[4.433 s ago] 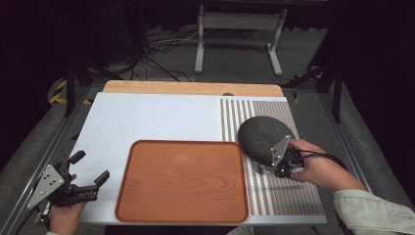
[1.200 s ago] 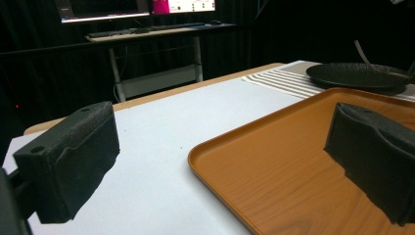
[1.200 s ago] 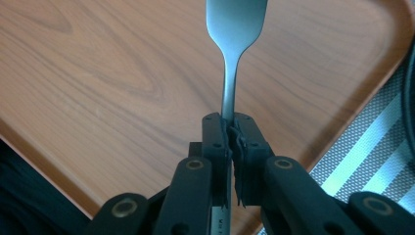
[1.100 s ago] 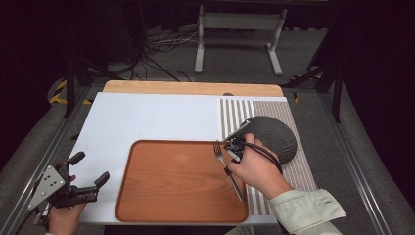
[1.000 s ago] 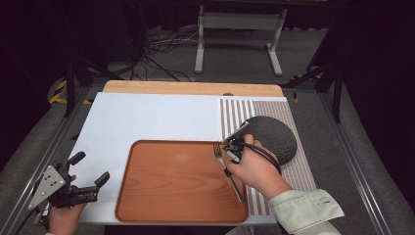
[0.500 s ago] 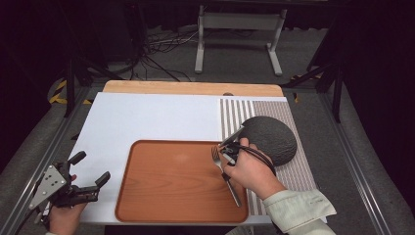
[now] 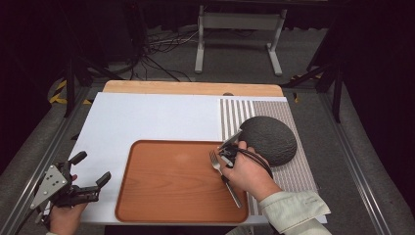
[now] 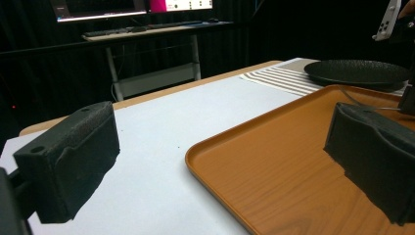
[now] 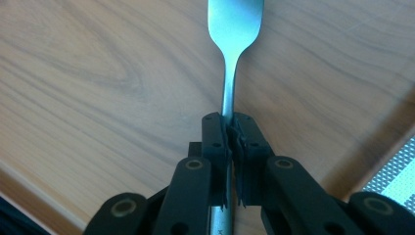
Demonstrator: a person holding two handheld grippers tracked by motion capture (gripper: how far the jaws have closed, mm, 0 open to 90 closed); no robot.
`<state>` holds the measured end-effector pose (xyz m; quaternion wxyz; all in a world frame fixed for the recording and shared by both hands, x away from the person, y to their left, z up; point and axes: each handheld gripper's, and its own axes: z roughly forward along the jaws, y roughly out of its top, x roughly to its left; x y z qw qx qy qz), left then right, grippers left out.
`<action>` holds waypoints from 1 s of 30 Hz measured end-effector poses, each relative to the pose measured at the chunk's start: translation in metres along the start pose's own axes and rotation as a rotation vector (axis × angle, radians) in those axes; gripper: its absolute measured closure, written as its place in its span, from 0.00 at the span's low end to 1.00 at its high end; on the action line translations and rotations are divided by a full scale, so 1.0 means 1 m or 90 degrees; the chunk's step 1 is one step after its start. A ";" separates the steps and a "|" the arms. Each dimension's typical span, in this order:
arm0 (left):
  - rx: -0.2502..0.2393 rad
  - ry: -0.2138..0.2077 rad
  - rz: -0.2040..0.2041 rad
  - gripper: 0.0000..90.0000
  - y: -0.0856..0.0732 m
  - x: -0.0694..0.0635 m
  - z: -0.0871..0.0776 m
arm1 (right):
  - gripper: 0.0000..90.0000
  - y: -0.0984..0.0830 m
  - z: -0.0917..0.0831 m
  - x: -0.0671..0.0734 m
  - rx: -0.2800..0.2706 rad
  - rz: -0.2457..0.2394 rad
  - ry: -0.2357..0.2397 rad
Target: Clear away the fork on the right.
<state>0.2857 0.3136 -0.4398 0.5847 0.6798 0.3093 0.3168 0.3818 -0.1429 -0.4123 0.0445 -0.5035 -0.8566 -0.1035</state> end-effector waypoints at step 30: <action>0.003 -0.003 0.002 0.01 0.000 0.000 0.001 | 0.40 -0.001 -0.001 0.001 -0.094 -0.022 -0.005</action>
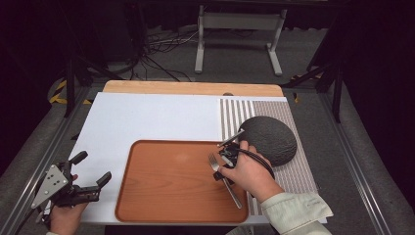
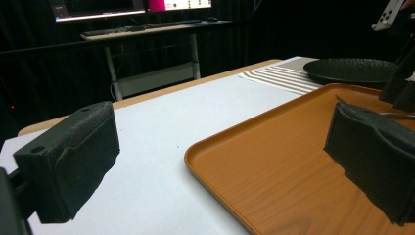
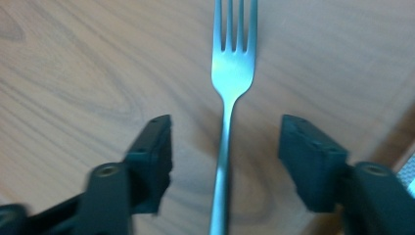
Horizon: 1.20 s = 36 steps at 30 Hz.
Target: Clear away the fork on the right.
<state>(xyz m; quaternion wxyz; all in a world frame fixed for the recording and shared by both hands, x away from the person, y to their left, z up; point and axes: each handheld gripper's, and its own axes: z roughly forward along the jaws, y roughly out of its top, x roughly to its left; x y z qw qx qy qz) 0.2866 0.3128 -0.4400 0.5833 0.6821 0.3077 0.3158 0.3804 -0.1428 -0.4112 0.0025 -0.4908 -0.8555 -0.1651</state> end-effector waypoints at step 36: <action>-0.003 -0.001 -0.003 0.01 0.000 0.000 0.001 | 0.95 0.008 0.020 -0.004 -0.177 -0.401 0.046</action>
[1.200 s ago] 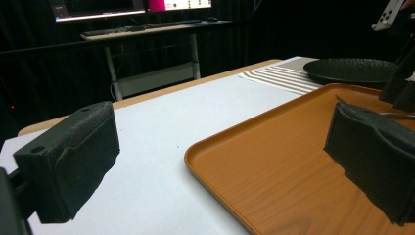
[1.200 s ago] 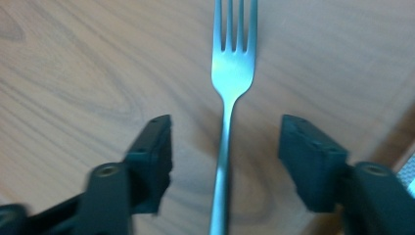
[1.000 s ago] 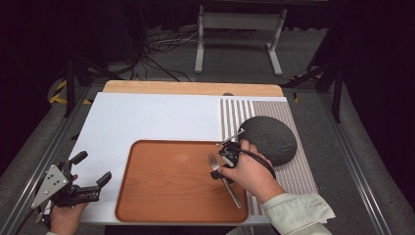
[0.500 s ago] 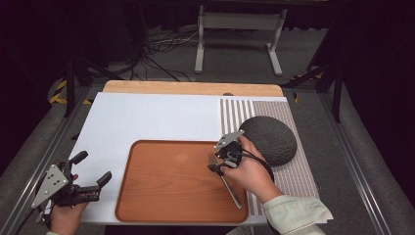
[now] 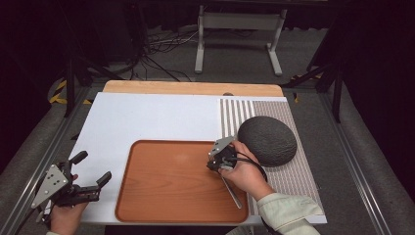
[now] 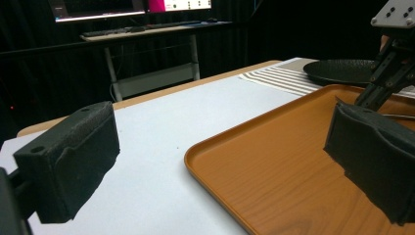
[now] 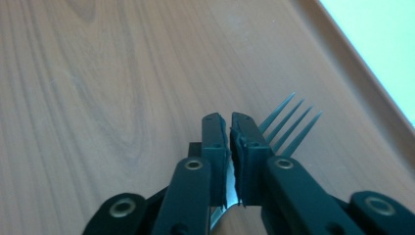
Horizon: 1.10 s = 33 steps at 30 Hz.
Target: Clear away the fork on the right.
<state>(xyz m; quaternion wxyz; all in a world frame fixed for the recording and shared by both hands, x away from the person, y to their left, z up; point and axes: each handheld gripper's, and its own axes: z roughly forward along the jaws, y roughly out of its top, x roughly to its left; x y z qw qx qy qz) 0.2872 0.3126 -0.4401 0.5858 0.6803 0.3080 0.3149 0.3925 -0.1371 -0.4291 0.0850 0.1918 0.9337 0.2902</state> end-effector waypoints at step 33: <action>0.001 -0.001 0.002 0.01 0.000 0.000 0.000 | 1.00 -0.010 0.002 -0.013 0.021 0.014 -0.009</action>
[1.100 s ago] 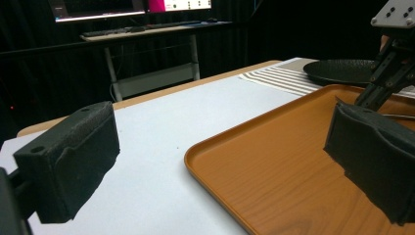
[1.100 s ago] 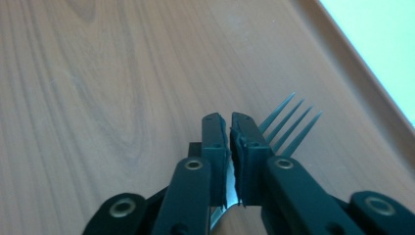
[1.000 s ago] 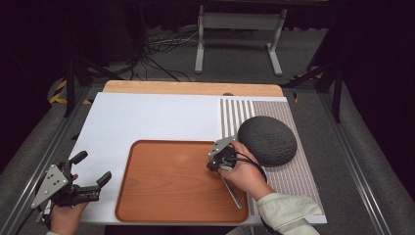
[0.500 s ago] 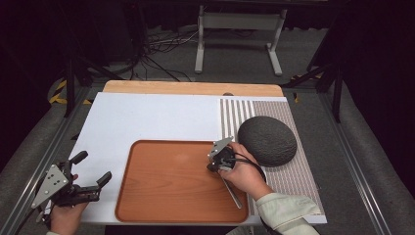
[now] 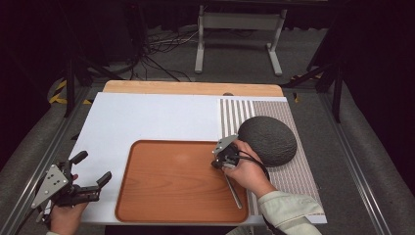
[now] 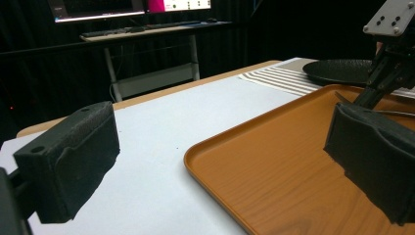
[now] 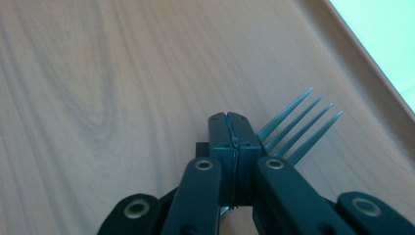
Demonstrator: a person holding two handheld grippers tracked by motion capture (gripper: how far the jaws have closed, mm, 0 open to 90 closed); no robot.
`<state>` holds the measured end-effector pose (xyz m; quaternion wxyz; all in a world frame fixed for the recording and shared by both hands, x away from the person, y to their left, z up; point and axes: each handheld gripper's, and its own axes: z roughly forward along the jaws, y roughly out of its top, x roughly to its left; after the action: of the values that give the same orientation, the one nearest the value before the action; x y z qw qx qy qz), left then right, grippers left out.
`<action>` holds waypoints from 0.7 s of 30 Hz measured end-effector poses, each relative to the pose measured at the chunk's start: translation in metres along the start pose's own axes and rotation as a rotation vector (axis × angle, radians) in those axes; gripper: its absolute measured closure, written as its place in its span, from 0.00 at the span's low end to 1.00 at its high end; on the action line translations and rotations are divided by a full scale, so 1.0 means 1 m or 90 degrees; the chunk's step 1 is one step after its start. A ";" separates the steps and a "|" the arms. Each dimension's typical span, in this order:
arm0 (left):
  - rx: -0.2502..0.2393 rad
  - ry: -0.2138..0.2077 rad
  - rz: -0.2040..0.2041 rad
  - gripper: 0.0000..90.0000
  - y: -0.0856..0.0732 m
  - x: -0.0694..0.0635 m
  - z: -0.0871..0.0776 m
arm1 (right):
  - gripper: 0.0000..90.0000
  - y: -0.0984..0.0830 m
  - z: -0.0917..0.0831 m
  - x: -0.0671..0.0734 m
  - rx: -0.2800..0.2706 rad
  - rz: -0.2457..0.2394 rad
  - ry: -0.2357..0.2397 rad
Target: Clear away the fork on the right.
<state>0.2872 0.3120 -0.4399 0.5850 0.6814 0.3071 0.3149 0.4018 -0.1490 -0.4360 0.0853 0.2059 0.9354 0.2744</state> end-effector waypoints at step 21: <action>0.000 0.000 0.002 0.01 0.000 0.000 0.000 | 1.00 -0.017 -0.012 -0.018 0.001 0.050 -0.036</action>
<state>0.2877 0.3119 -0.4401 0.5845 0.6821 0.3060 0.3153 0.4092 -0.1754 -0.4347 0.1010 0.2501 0.9241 0.2706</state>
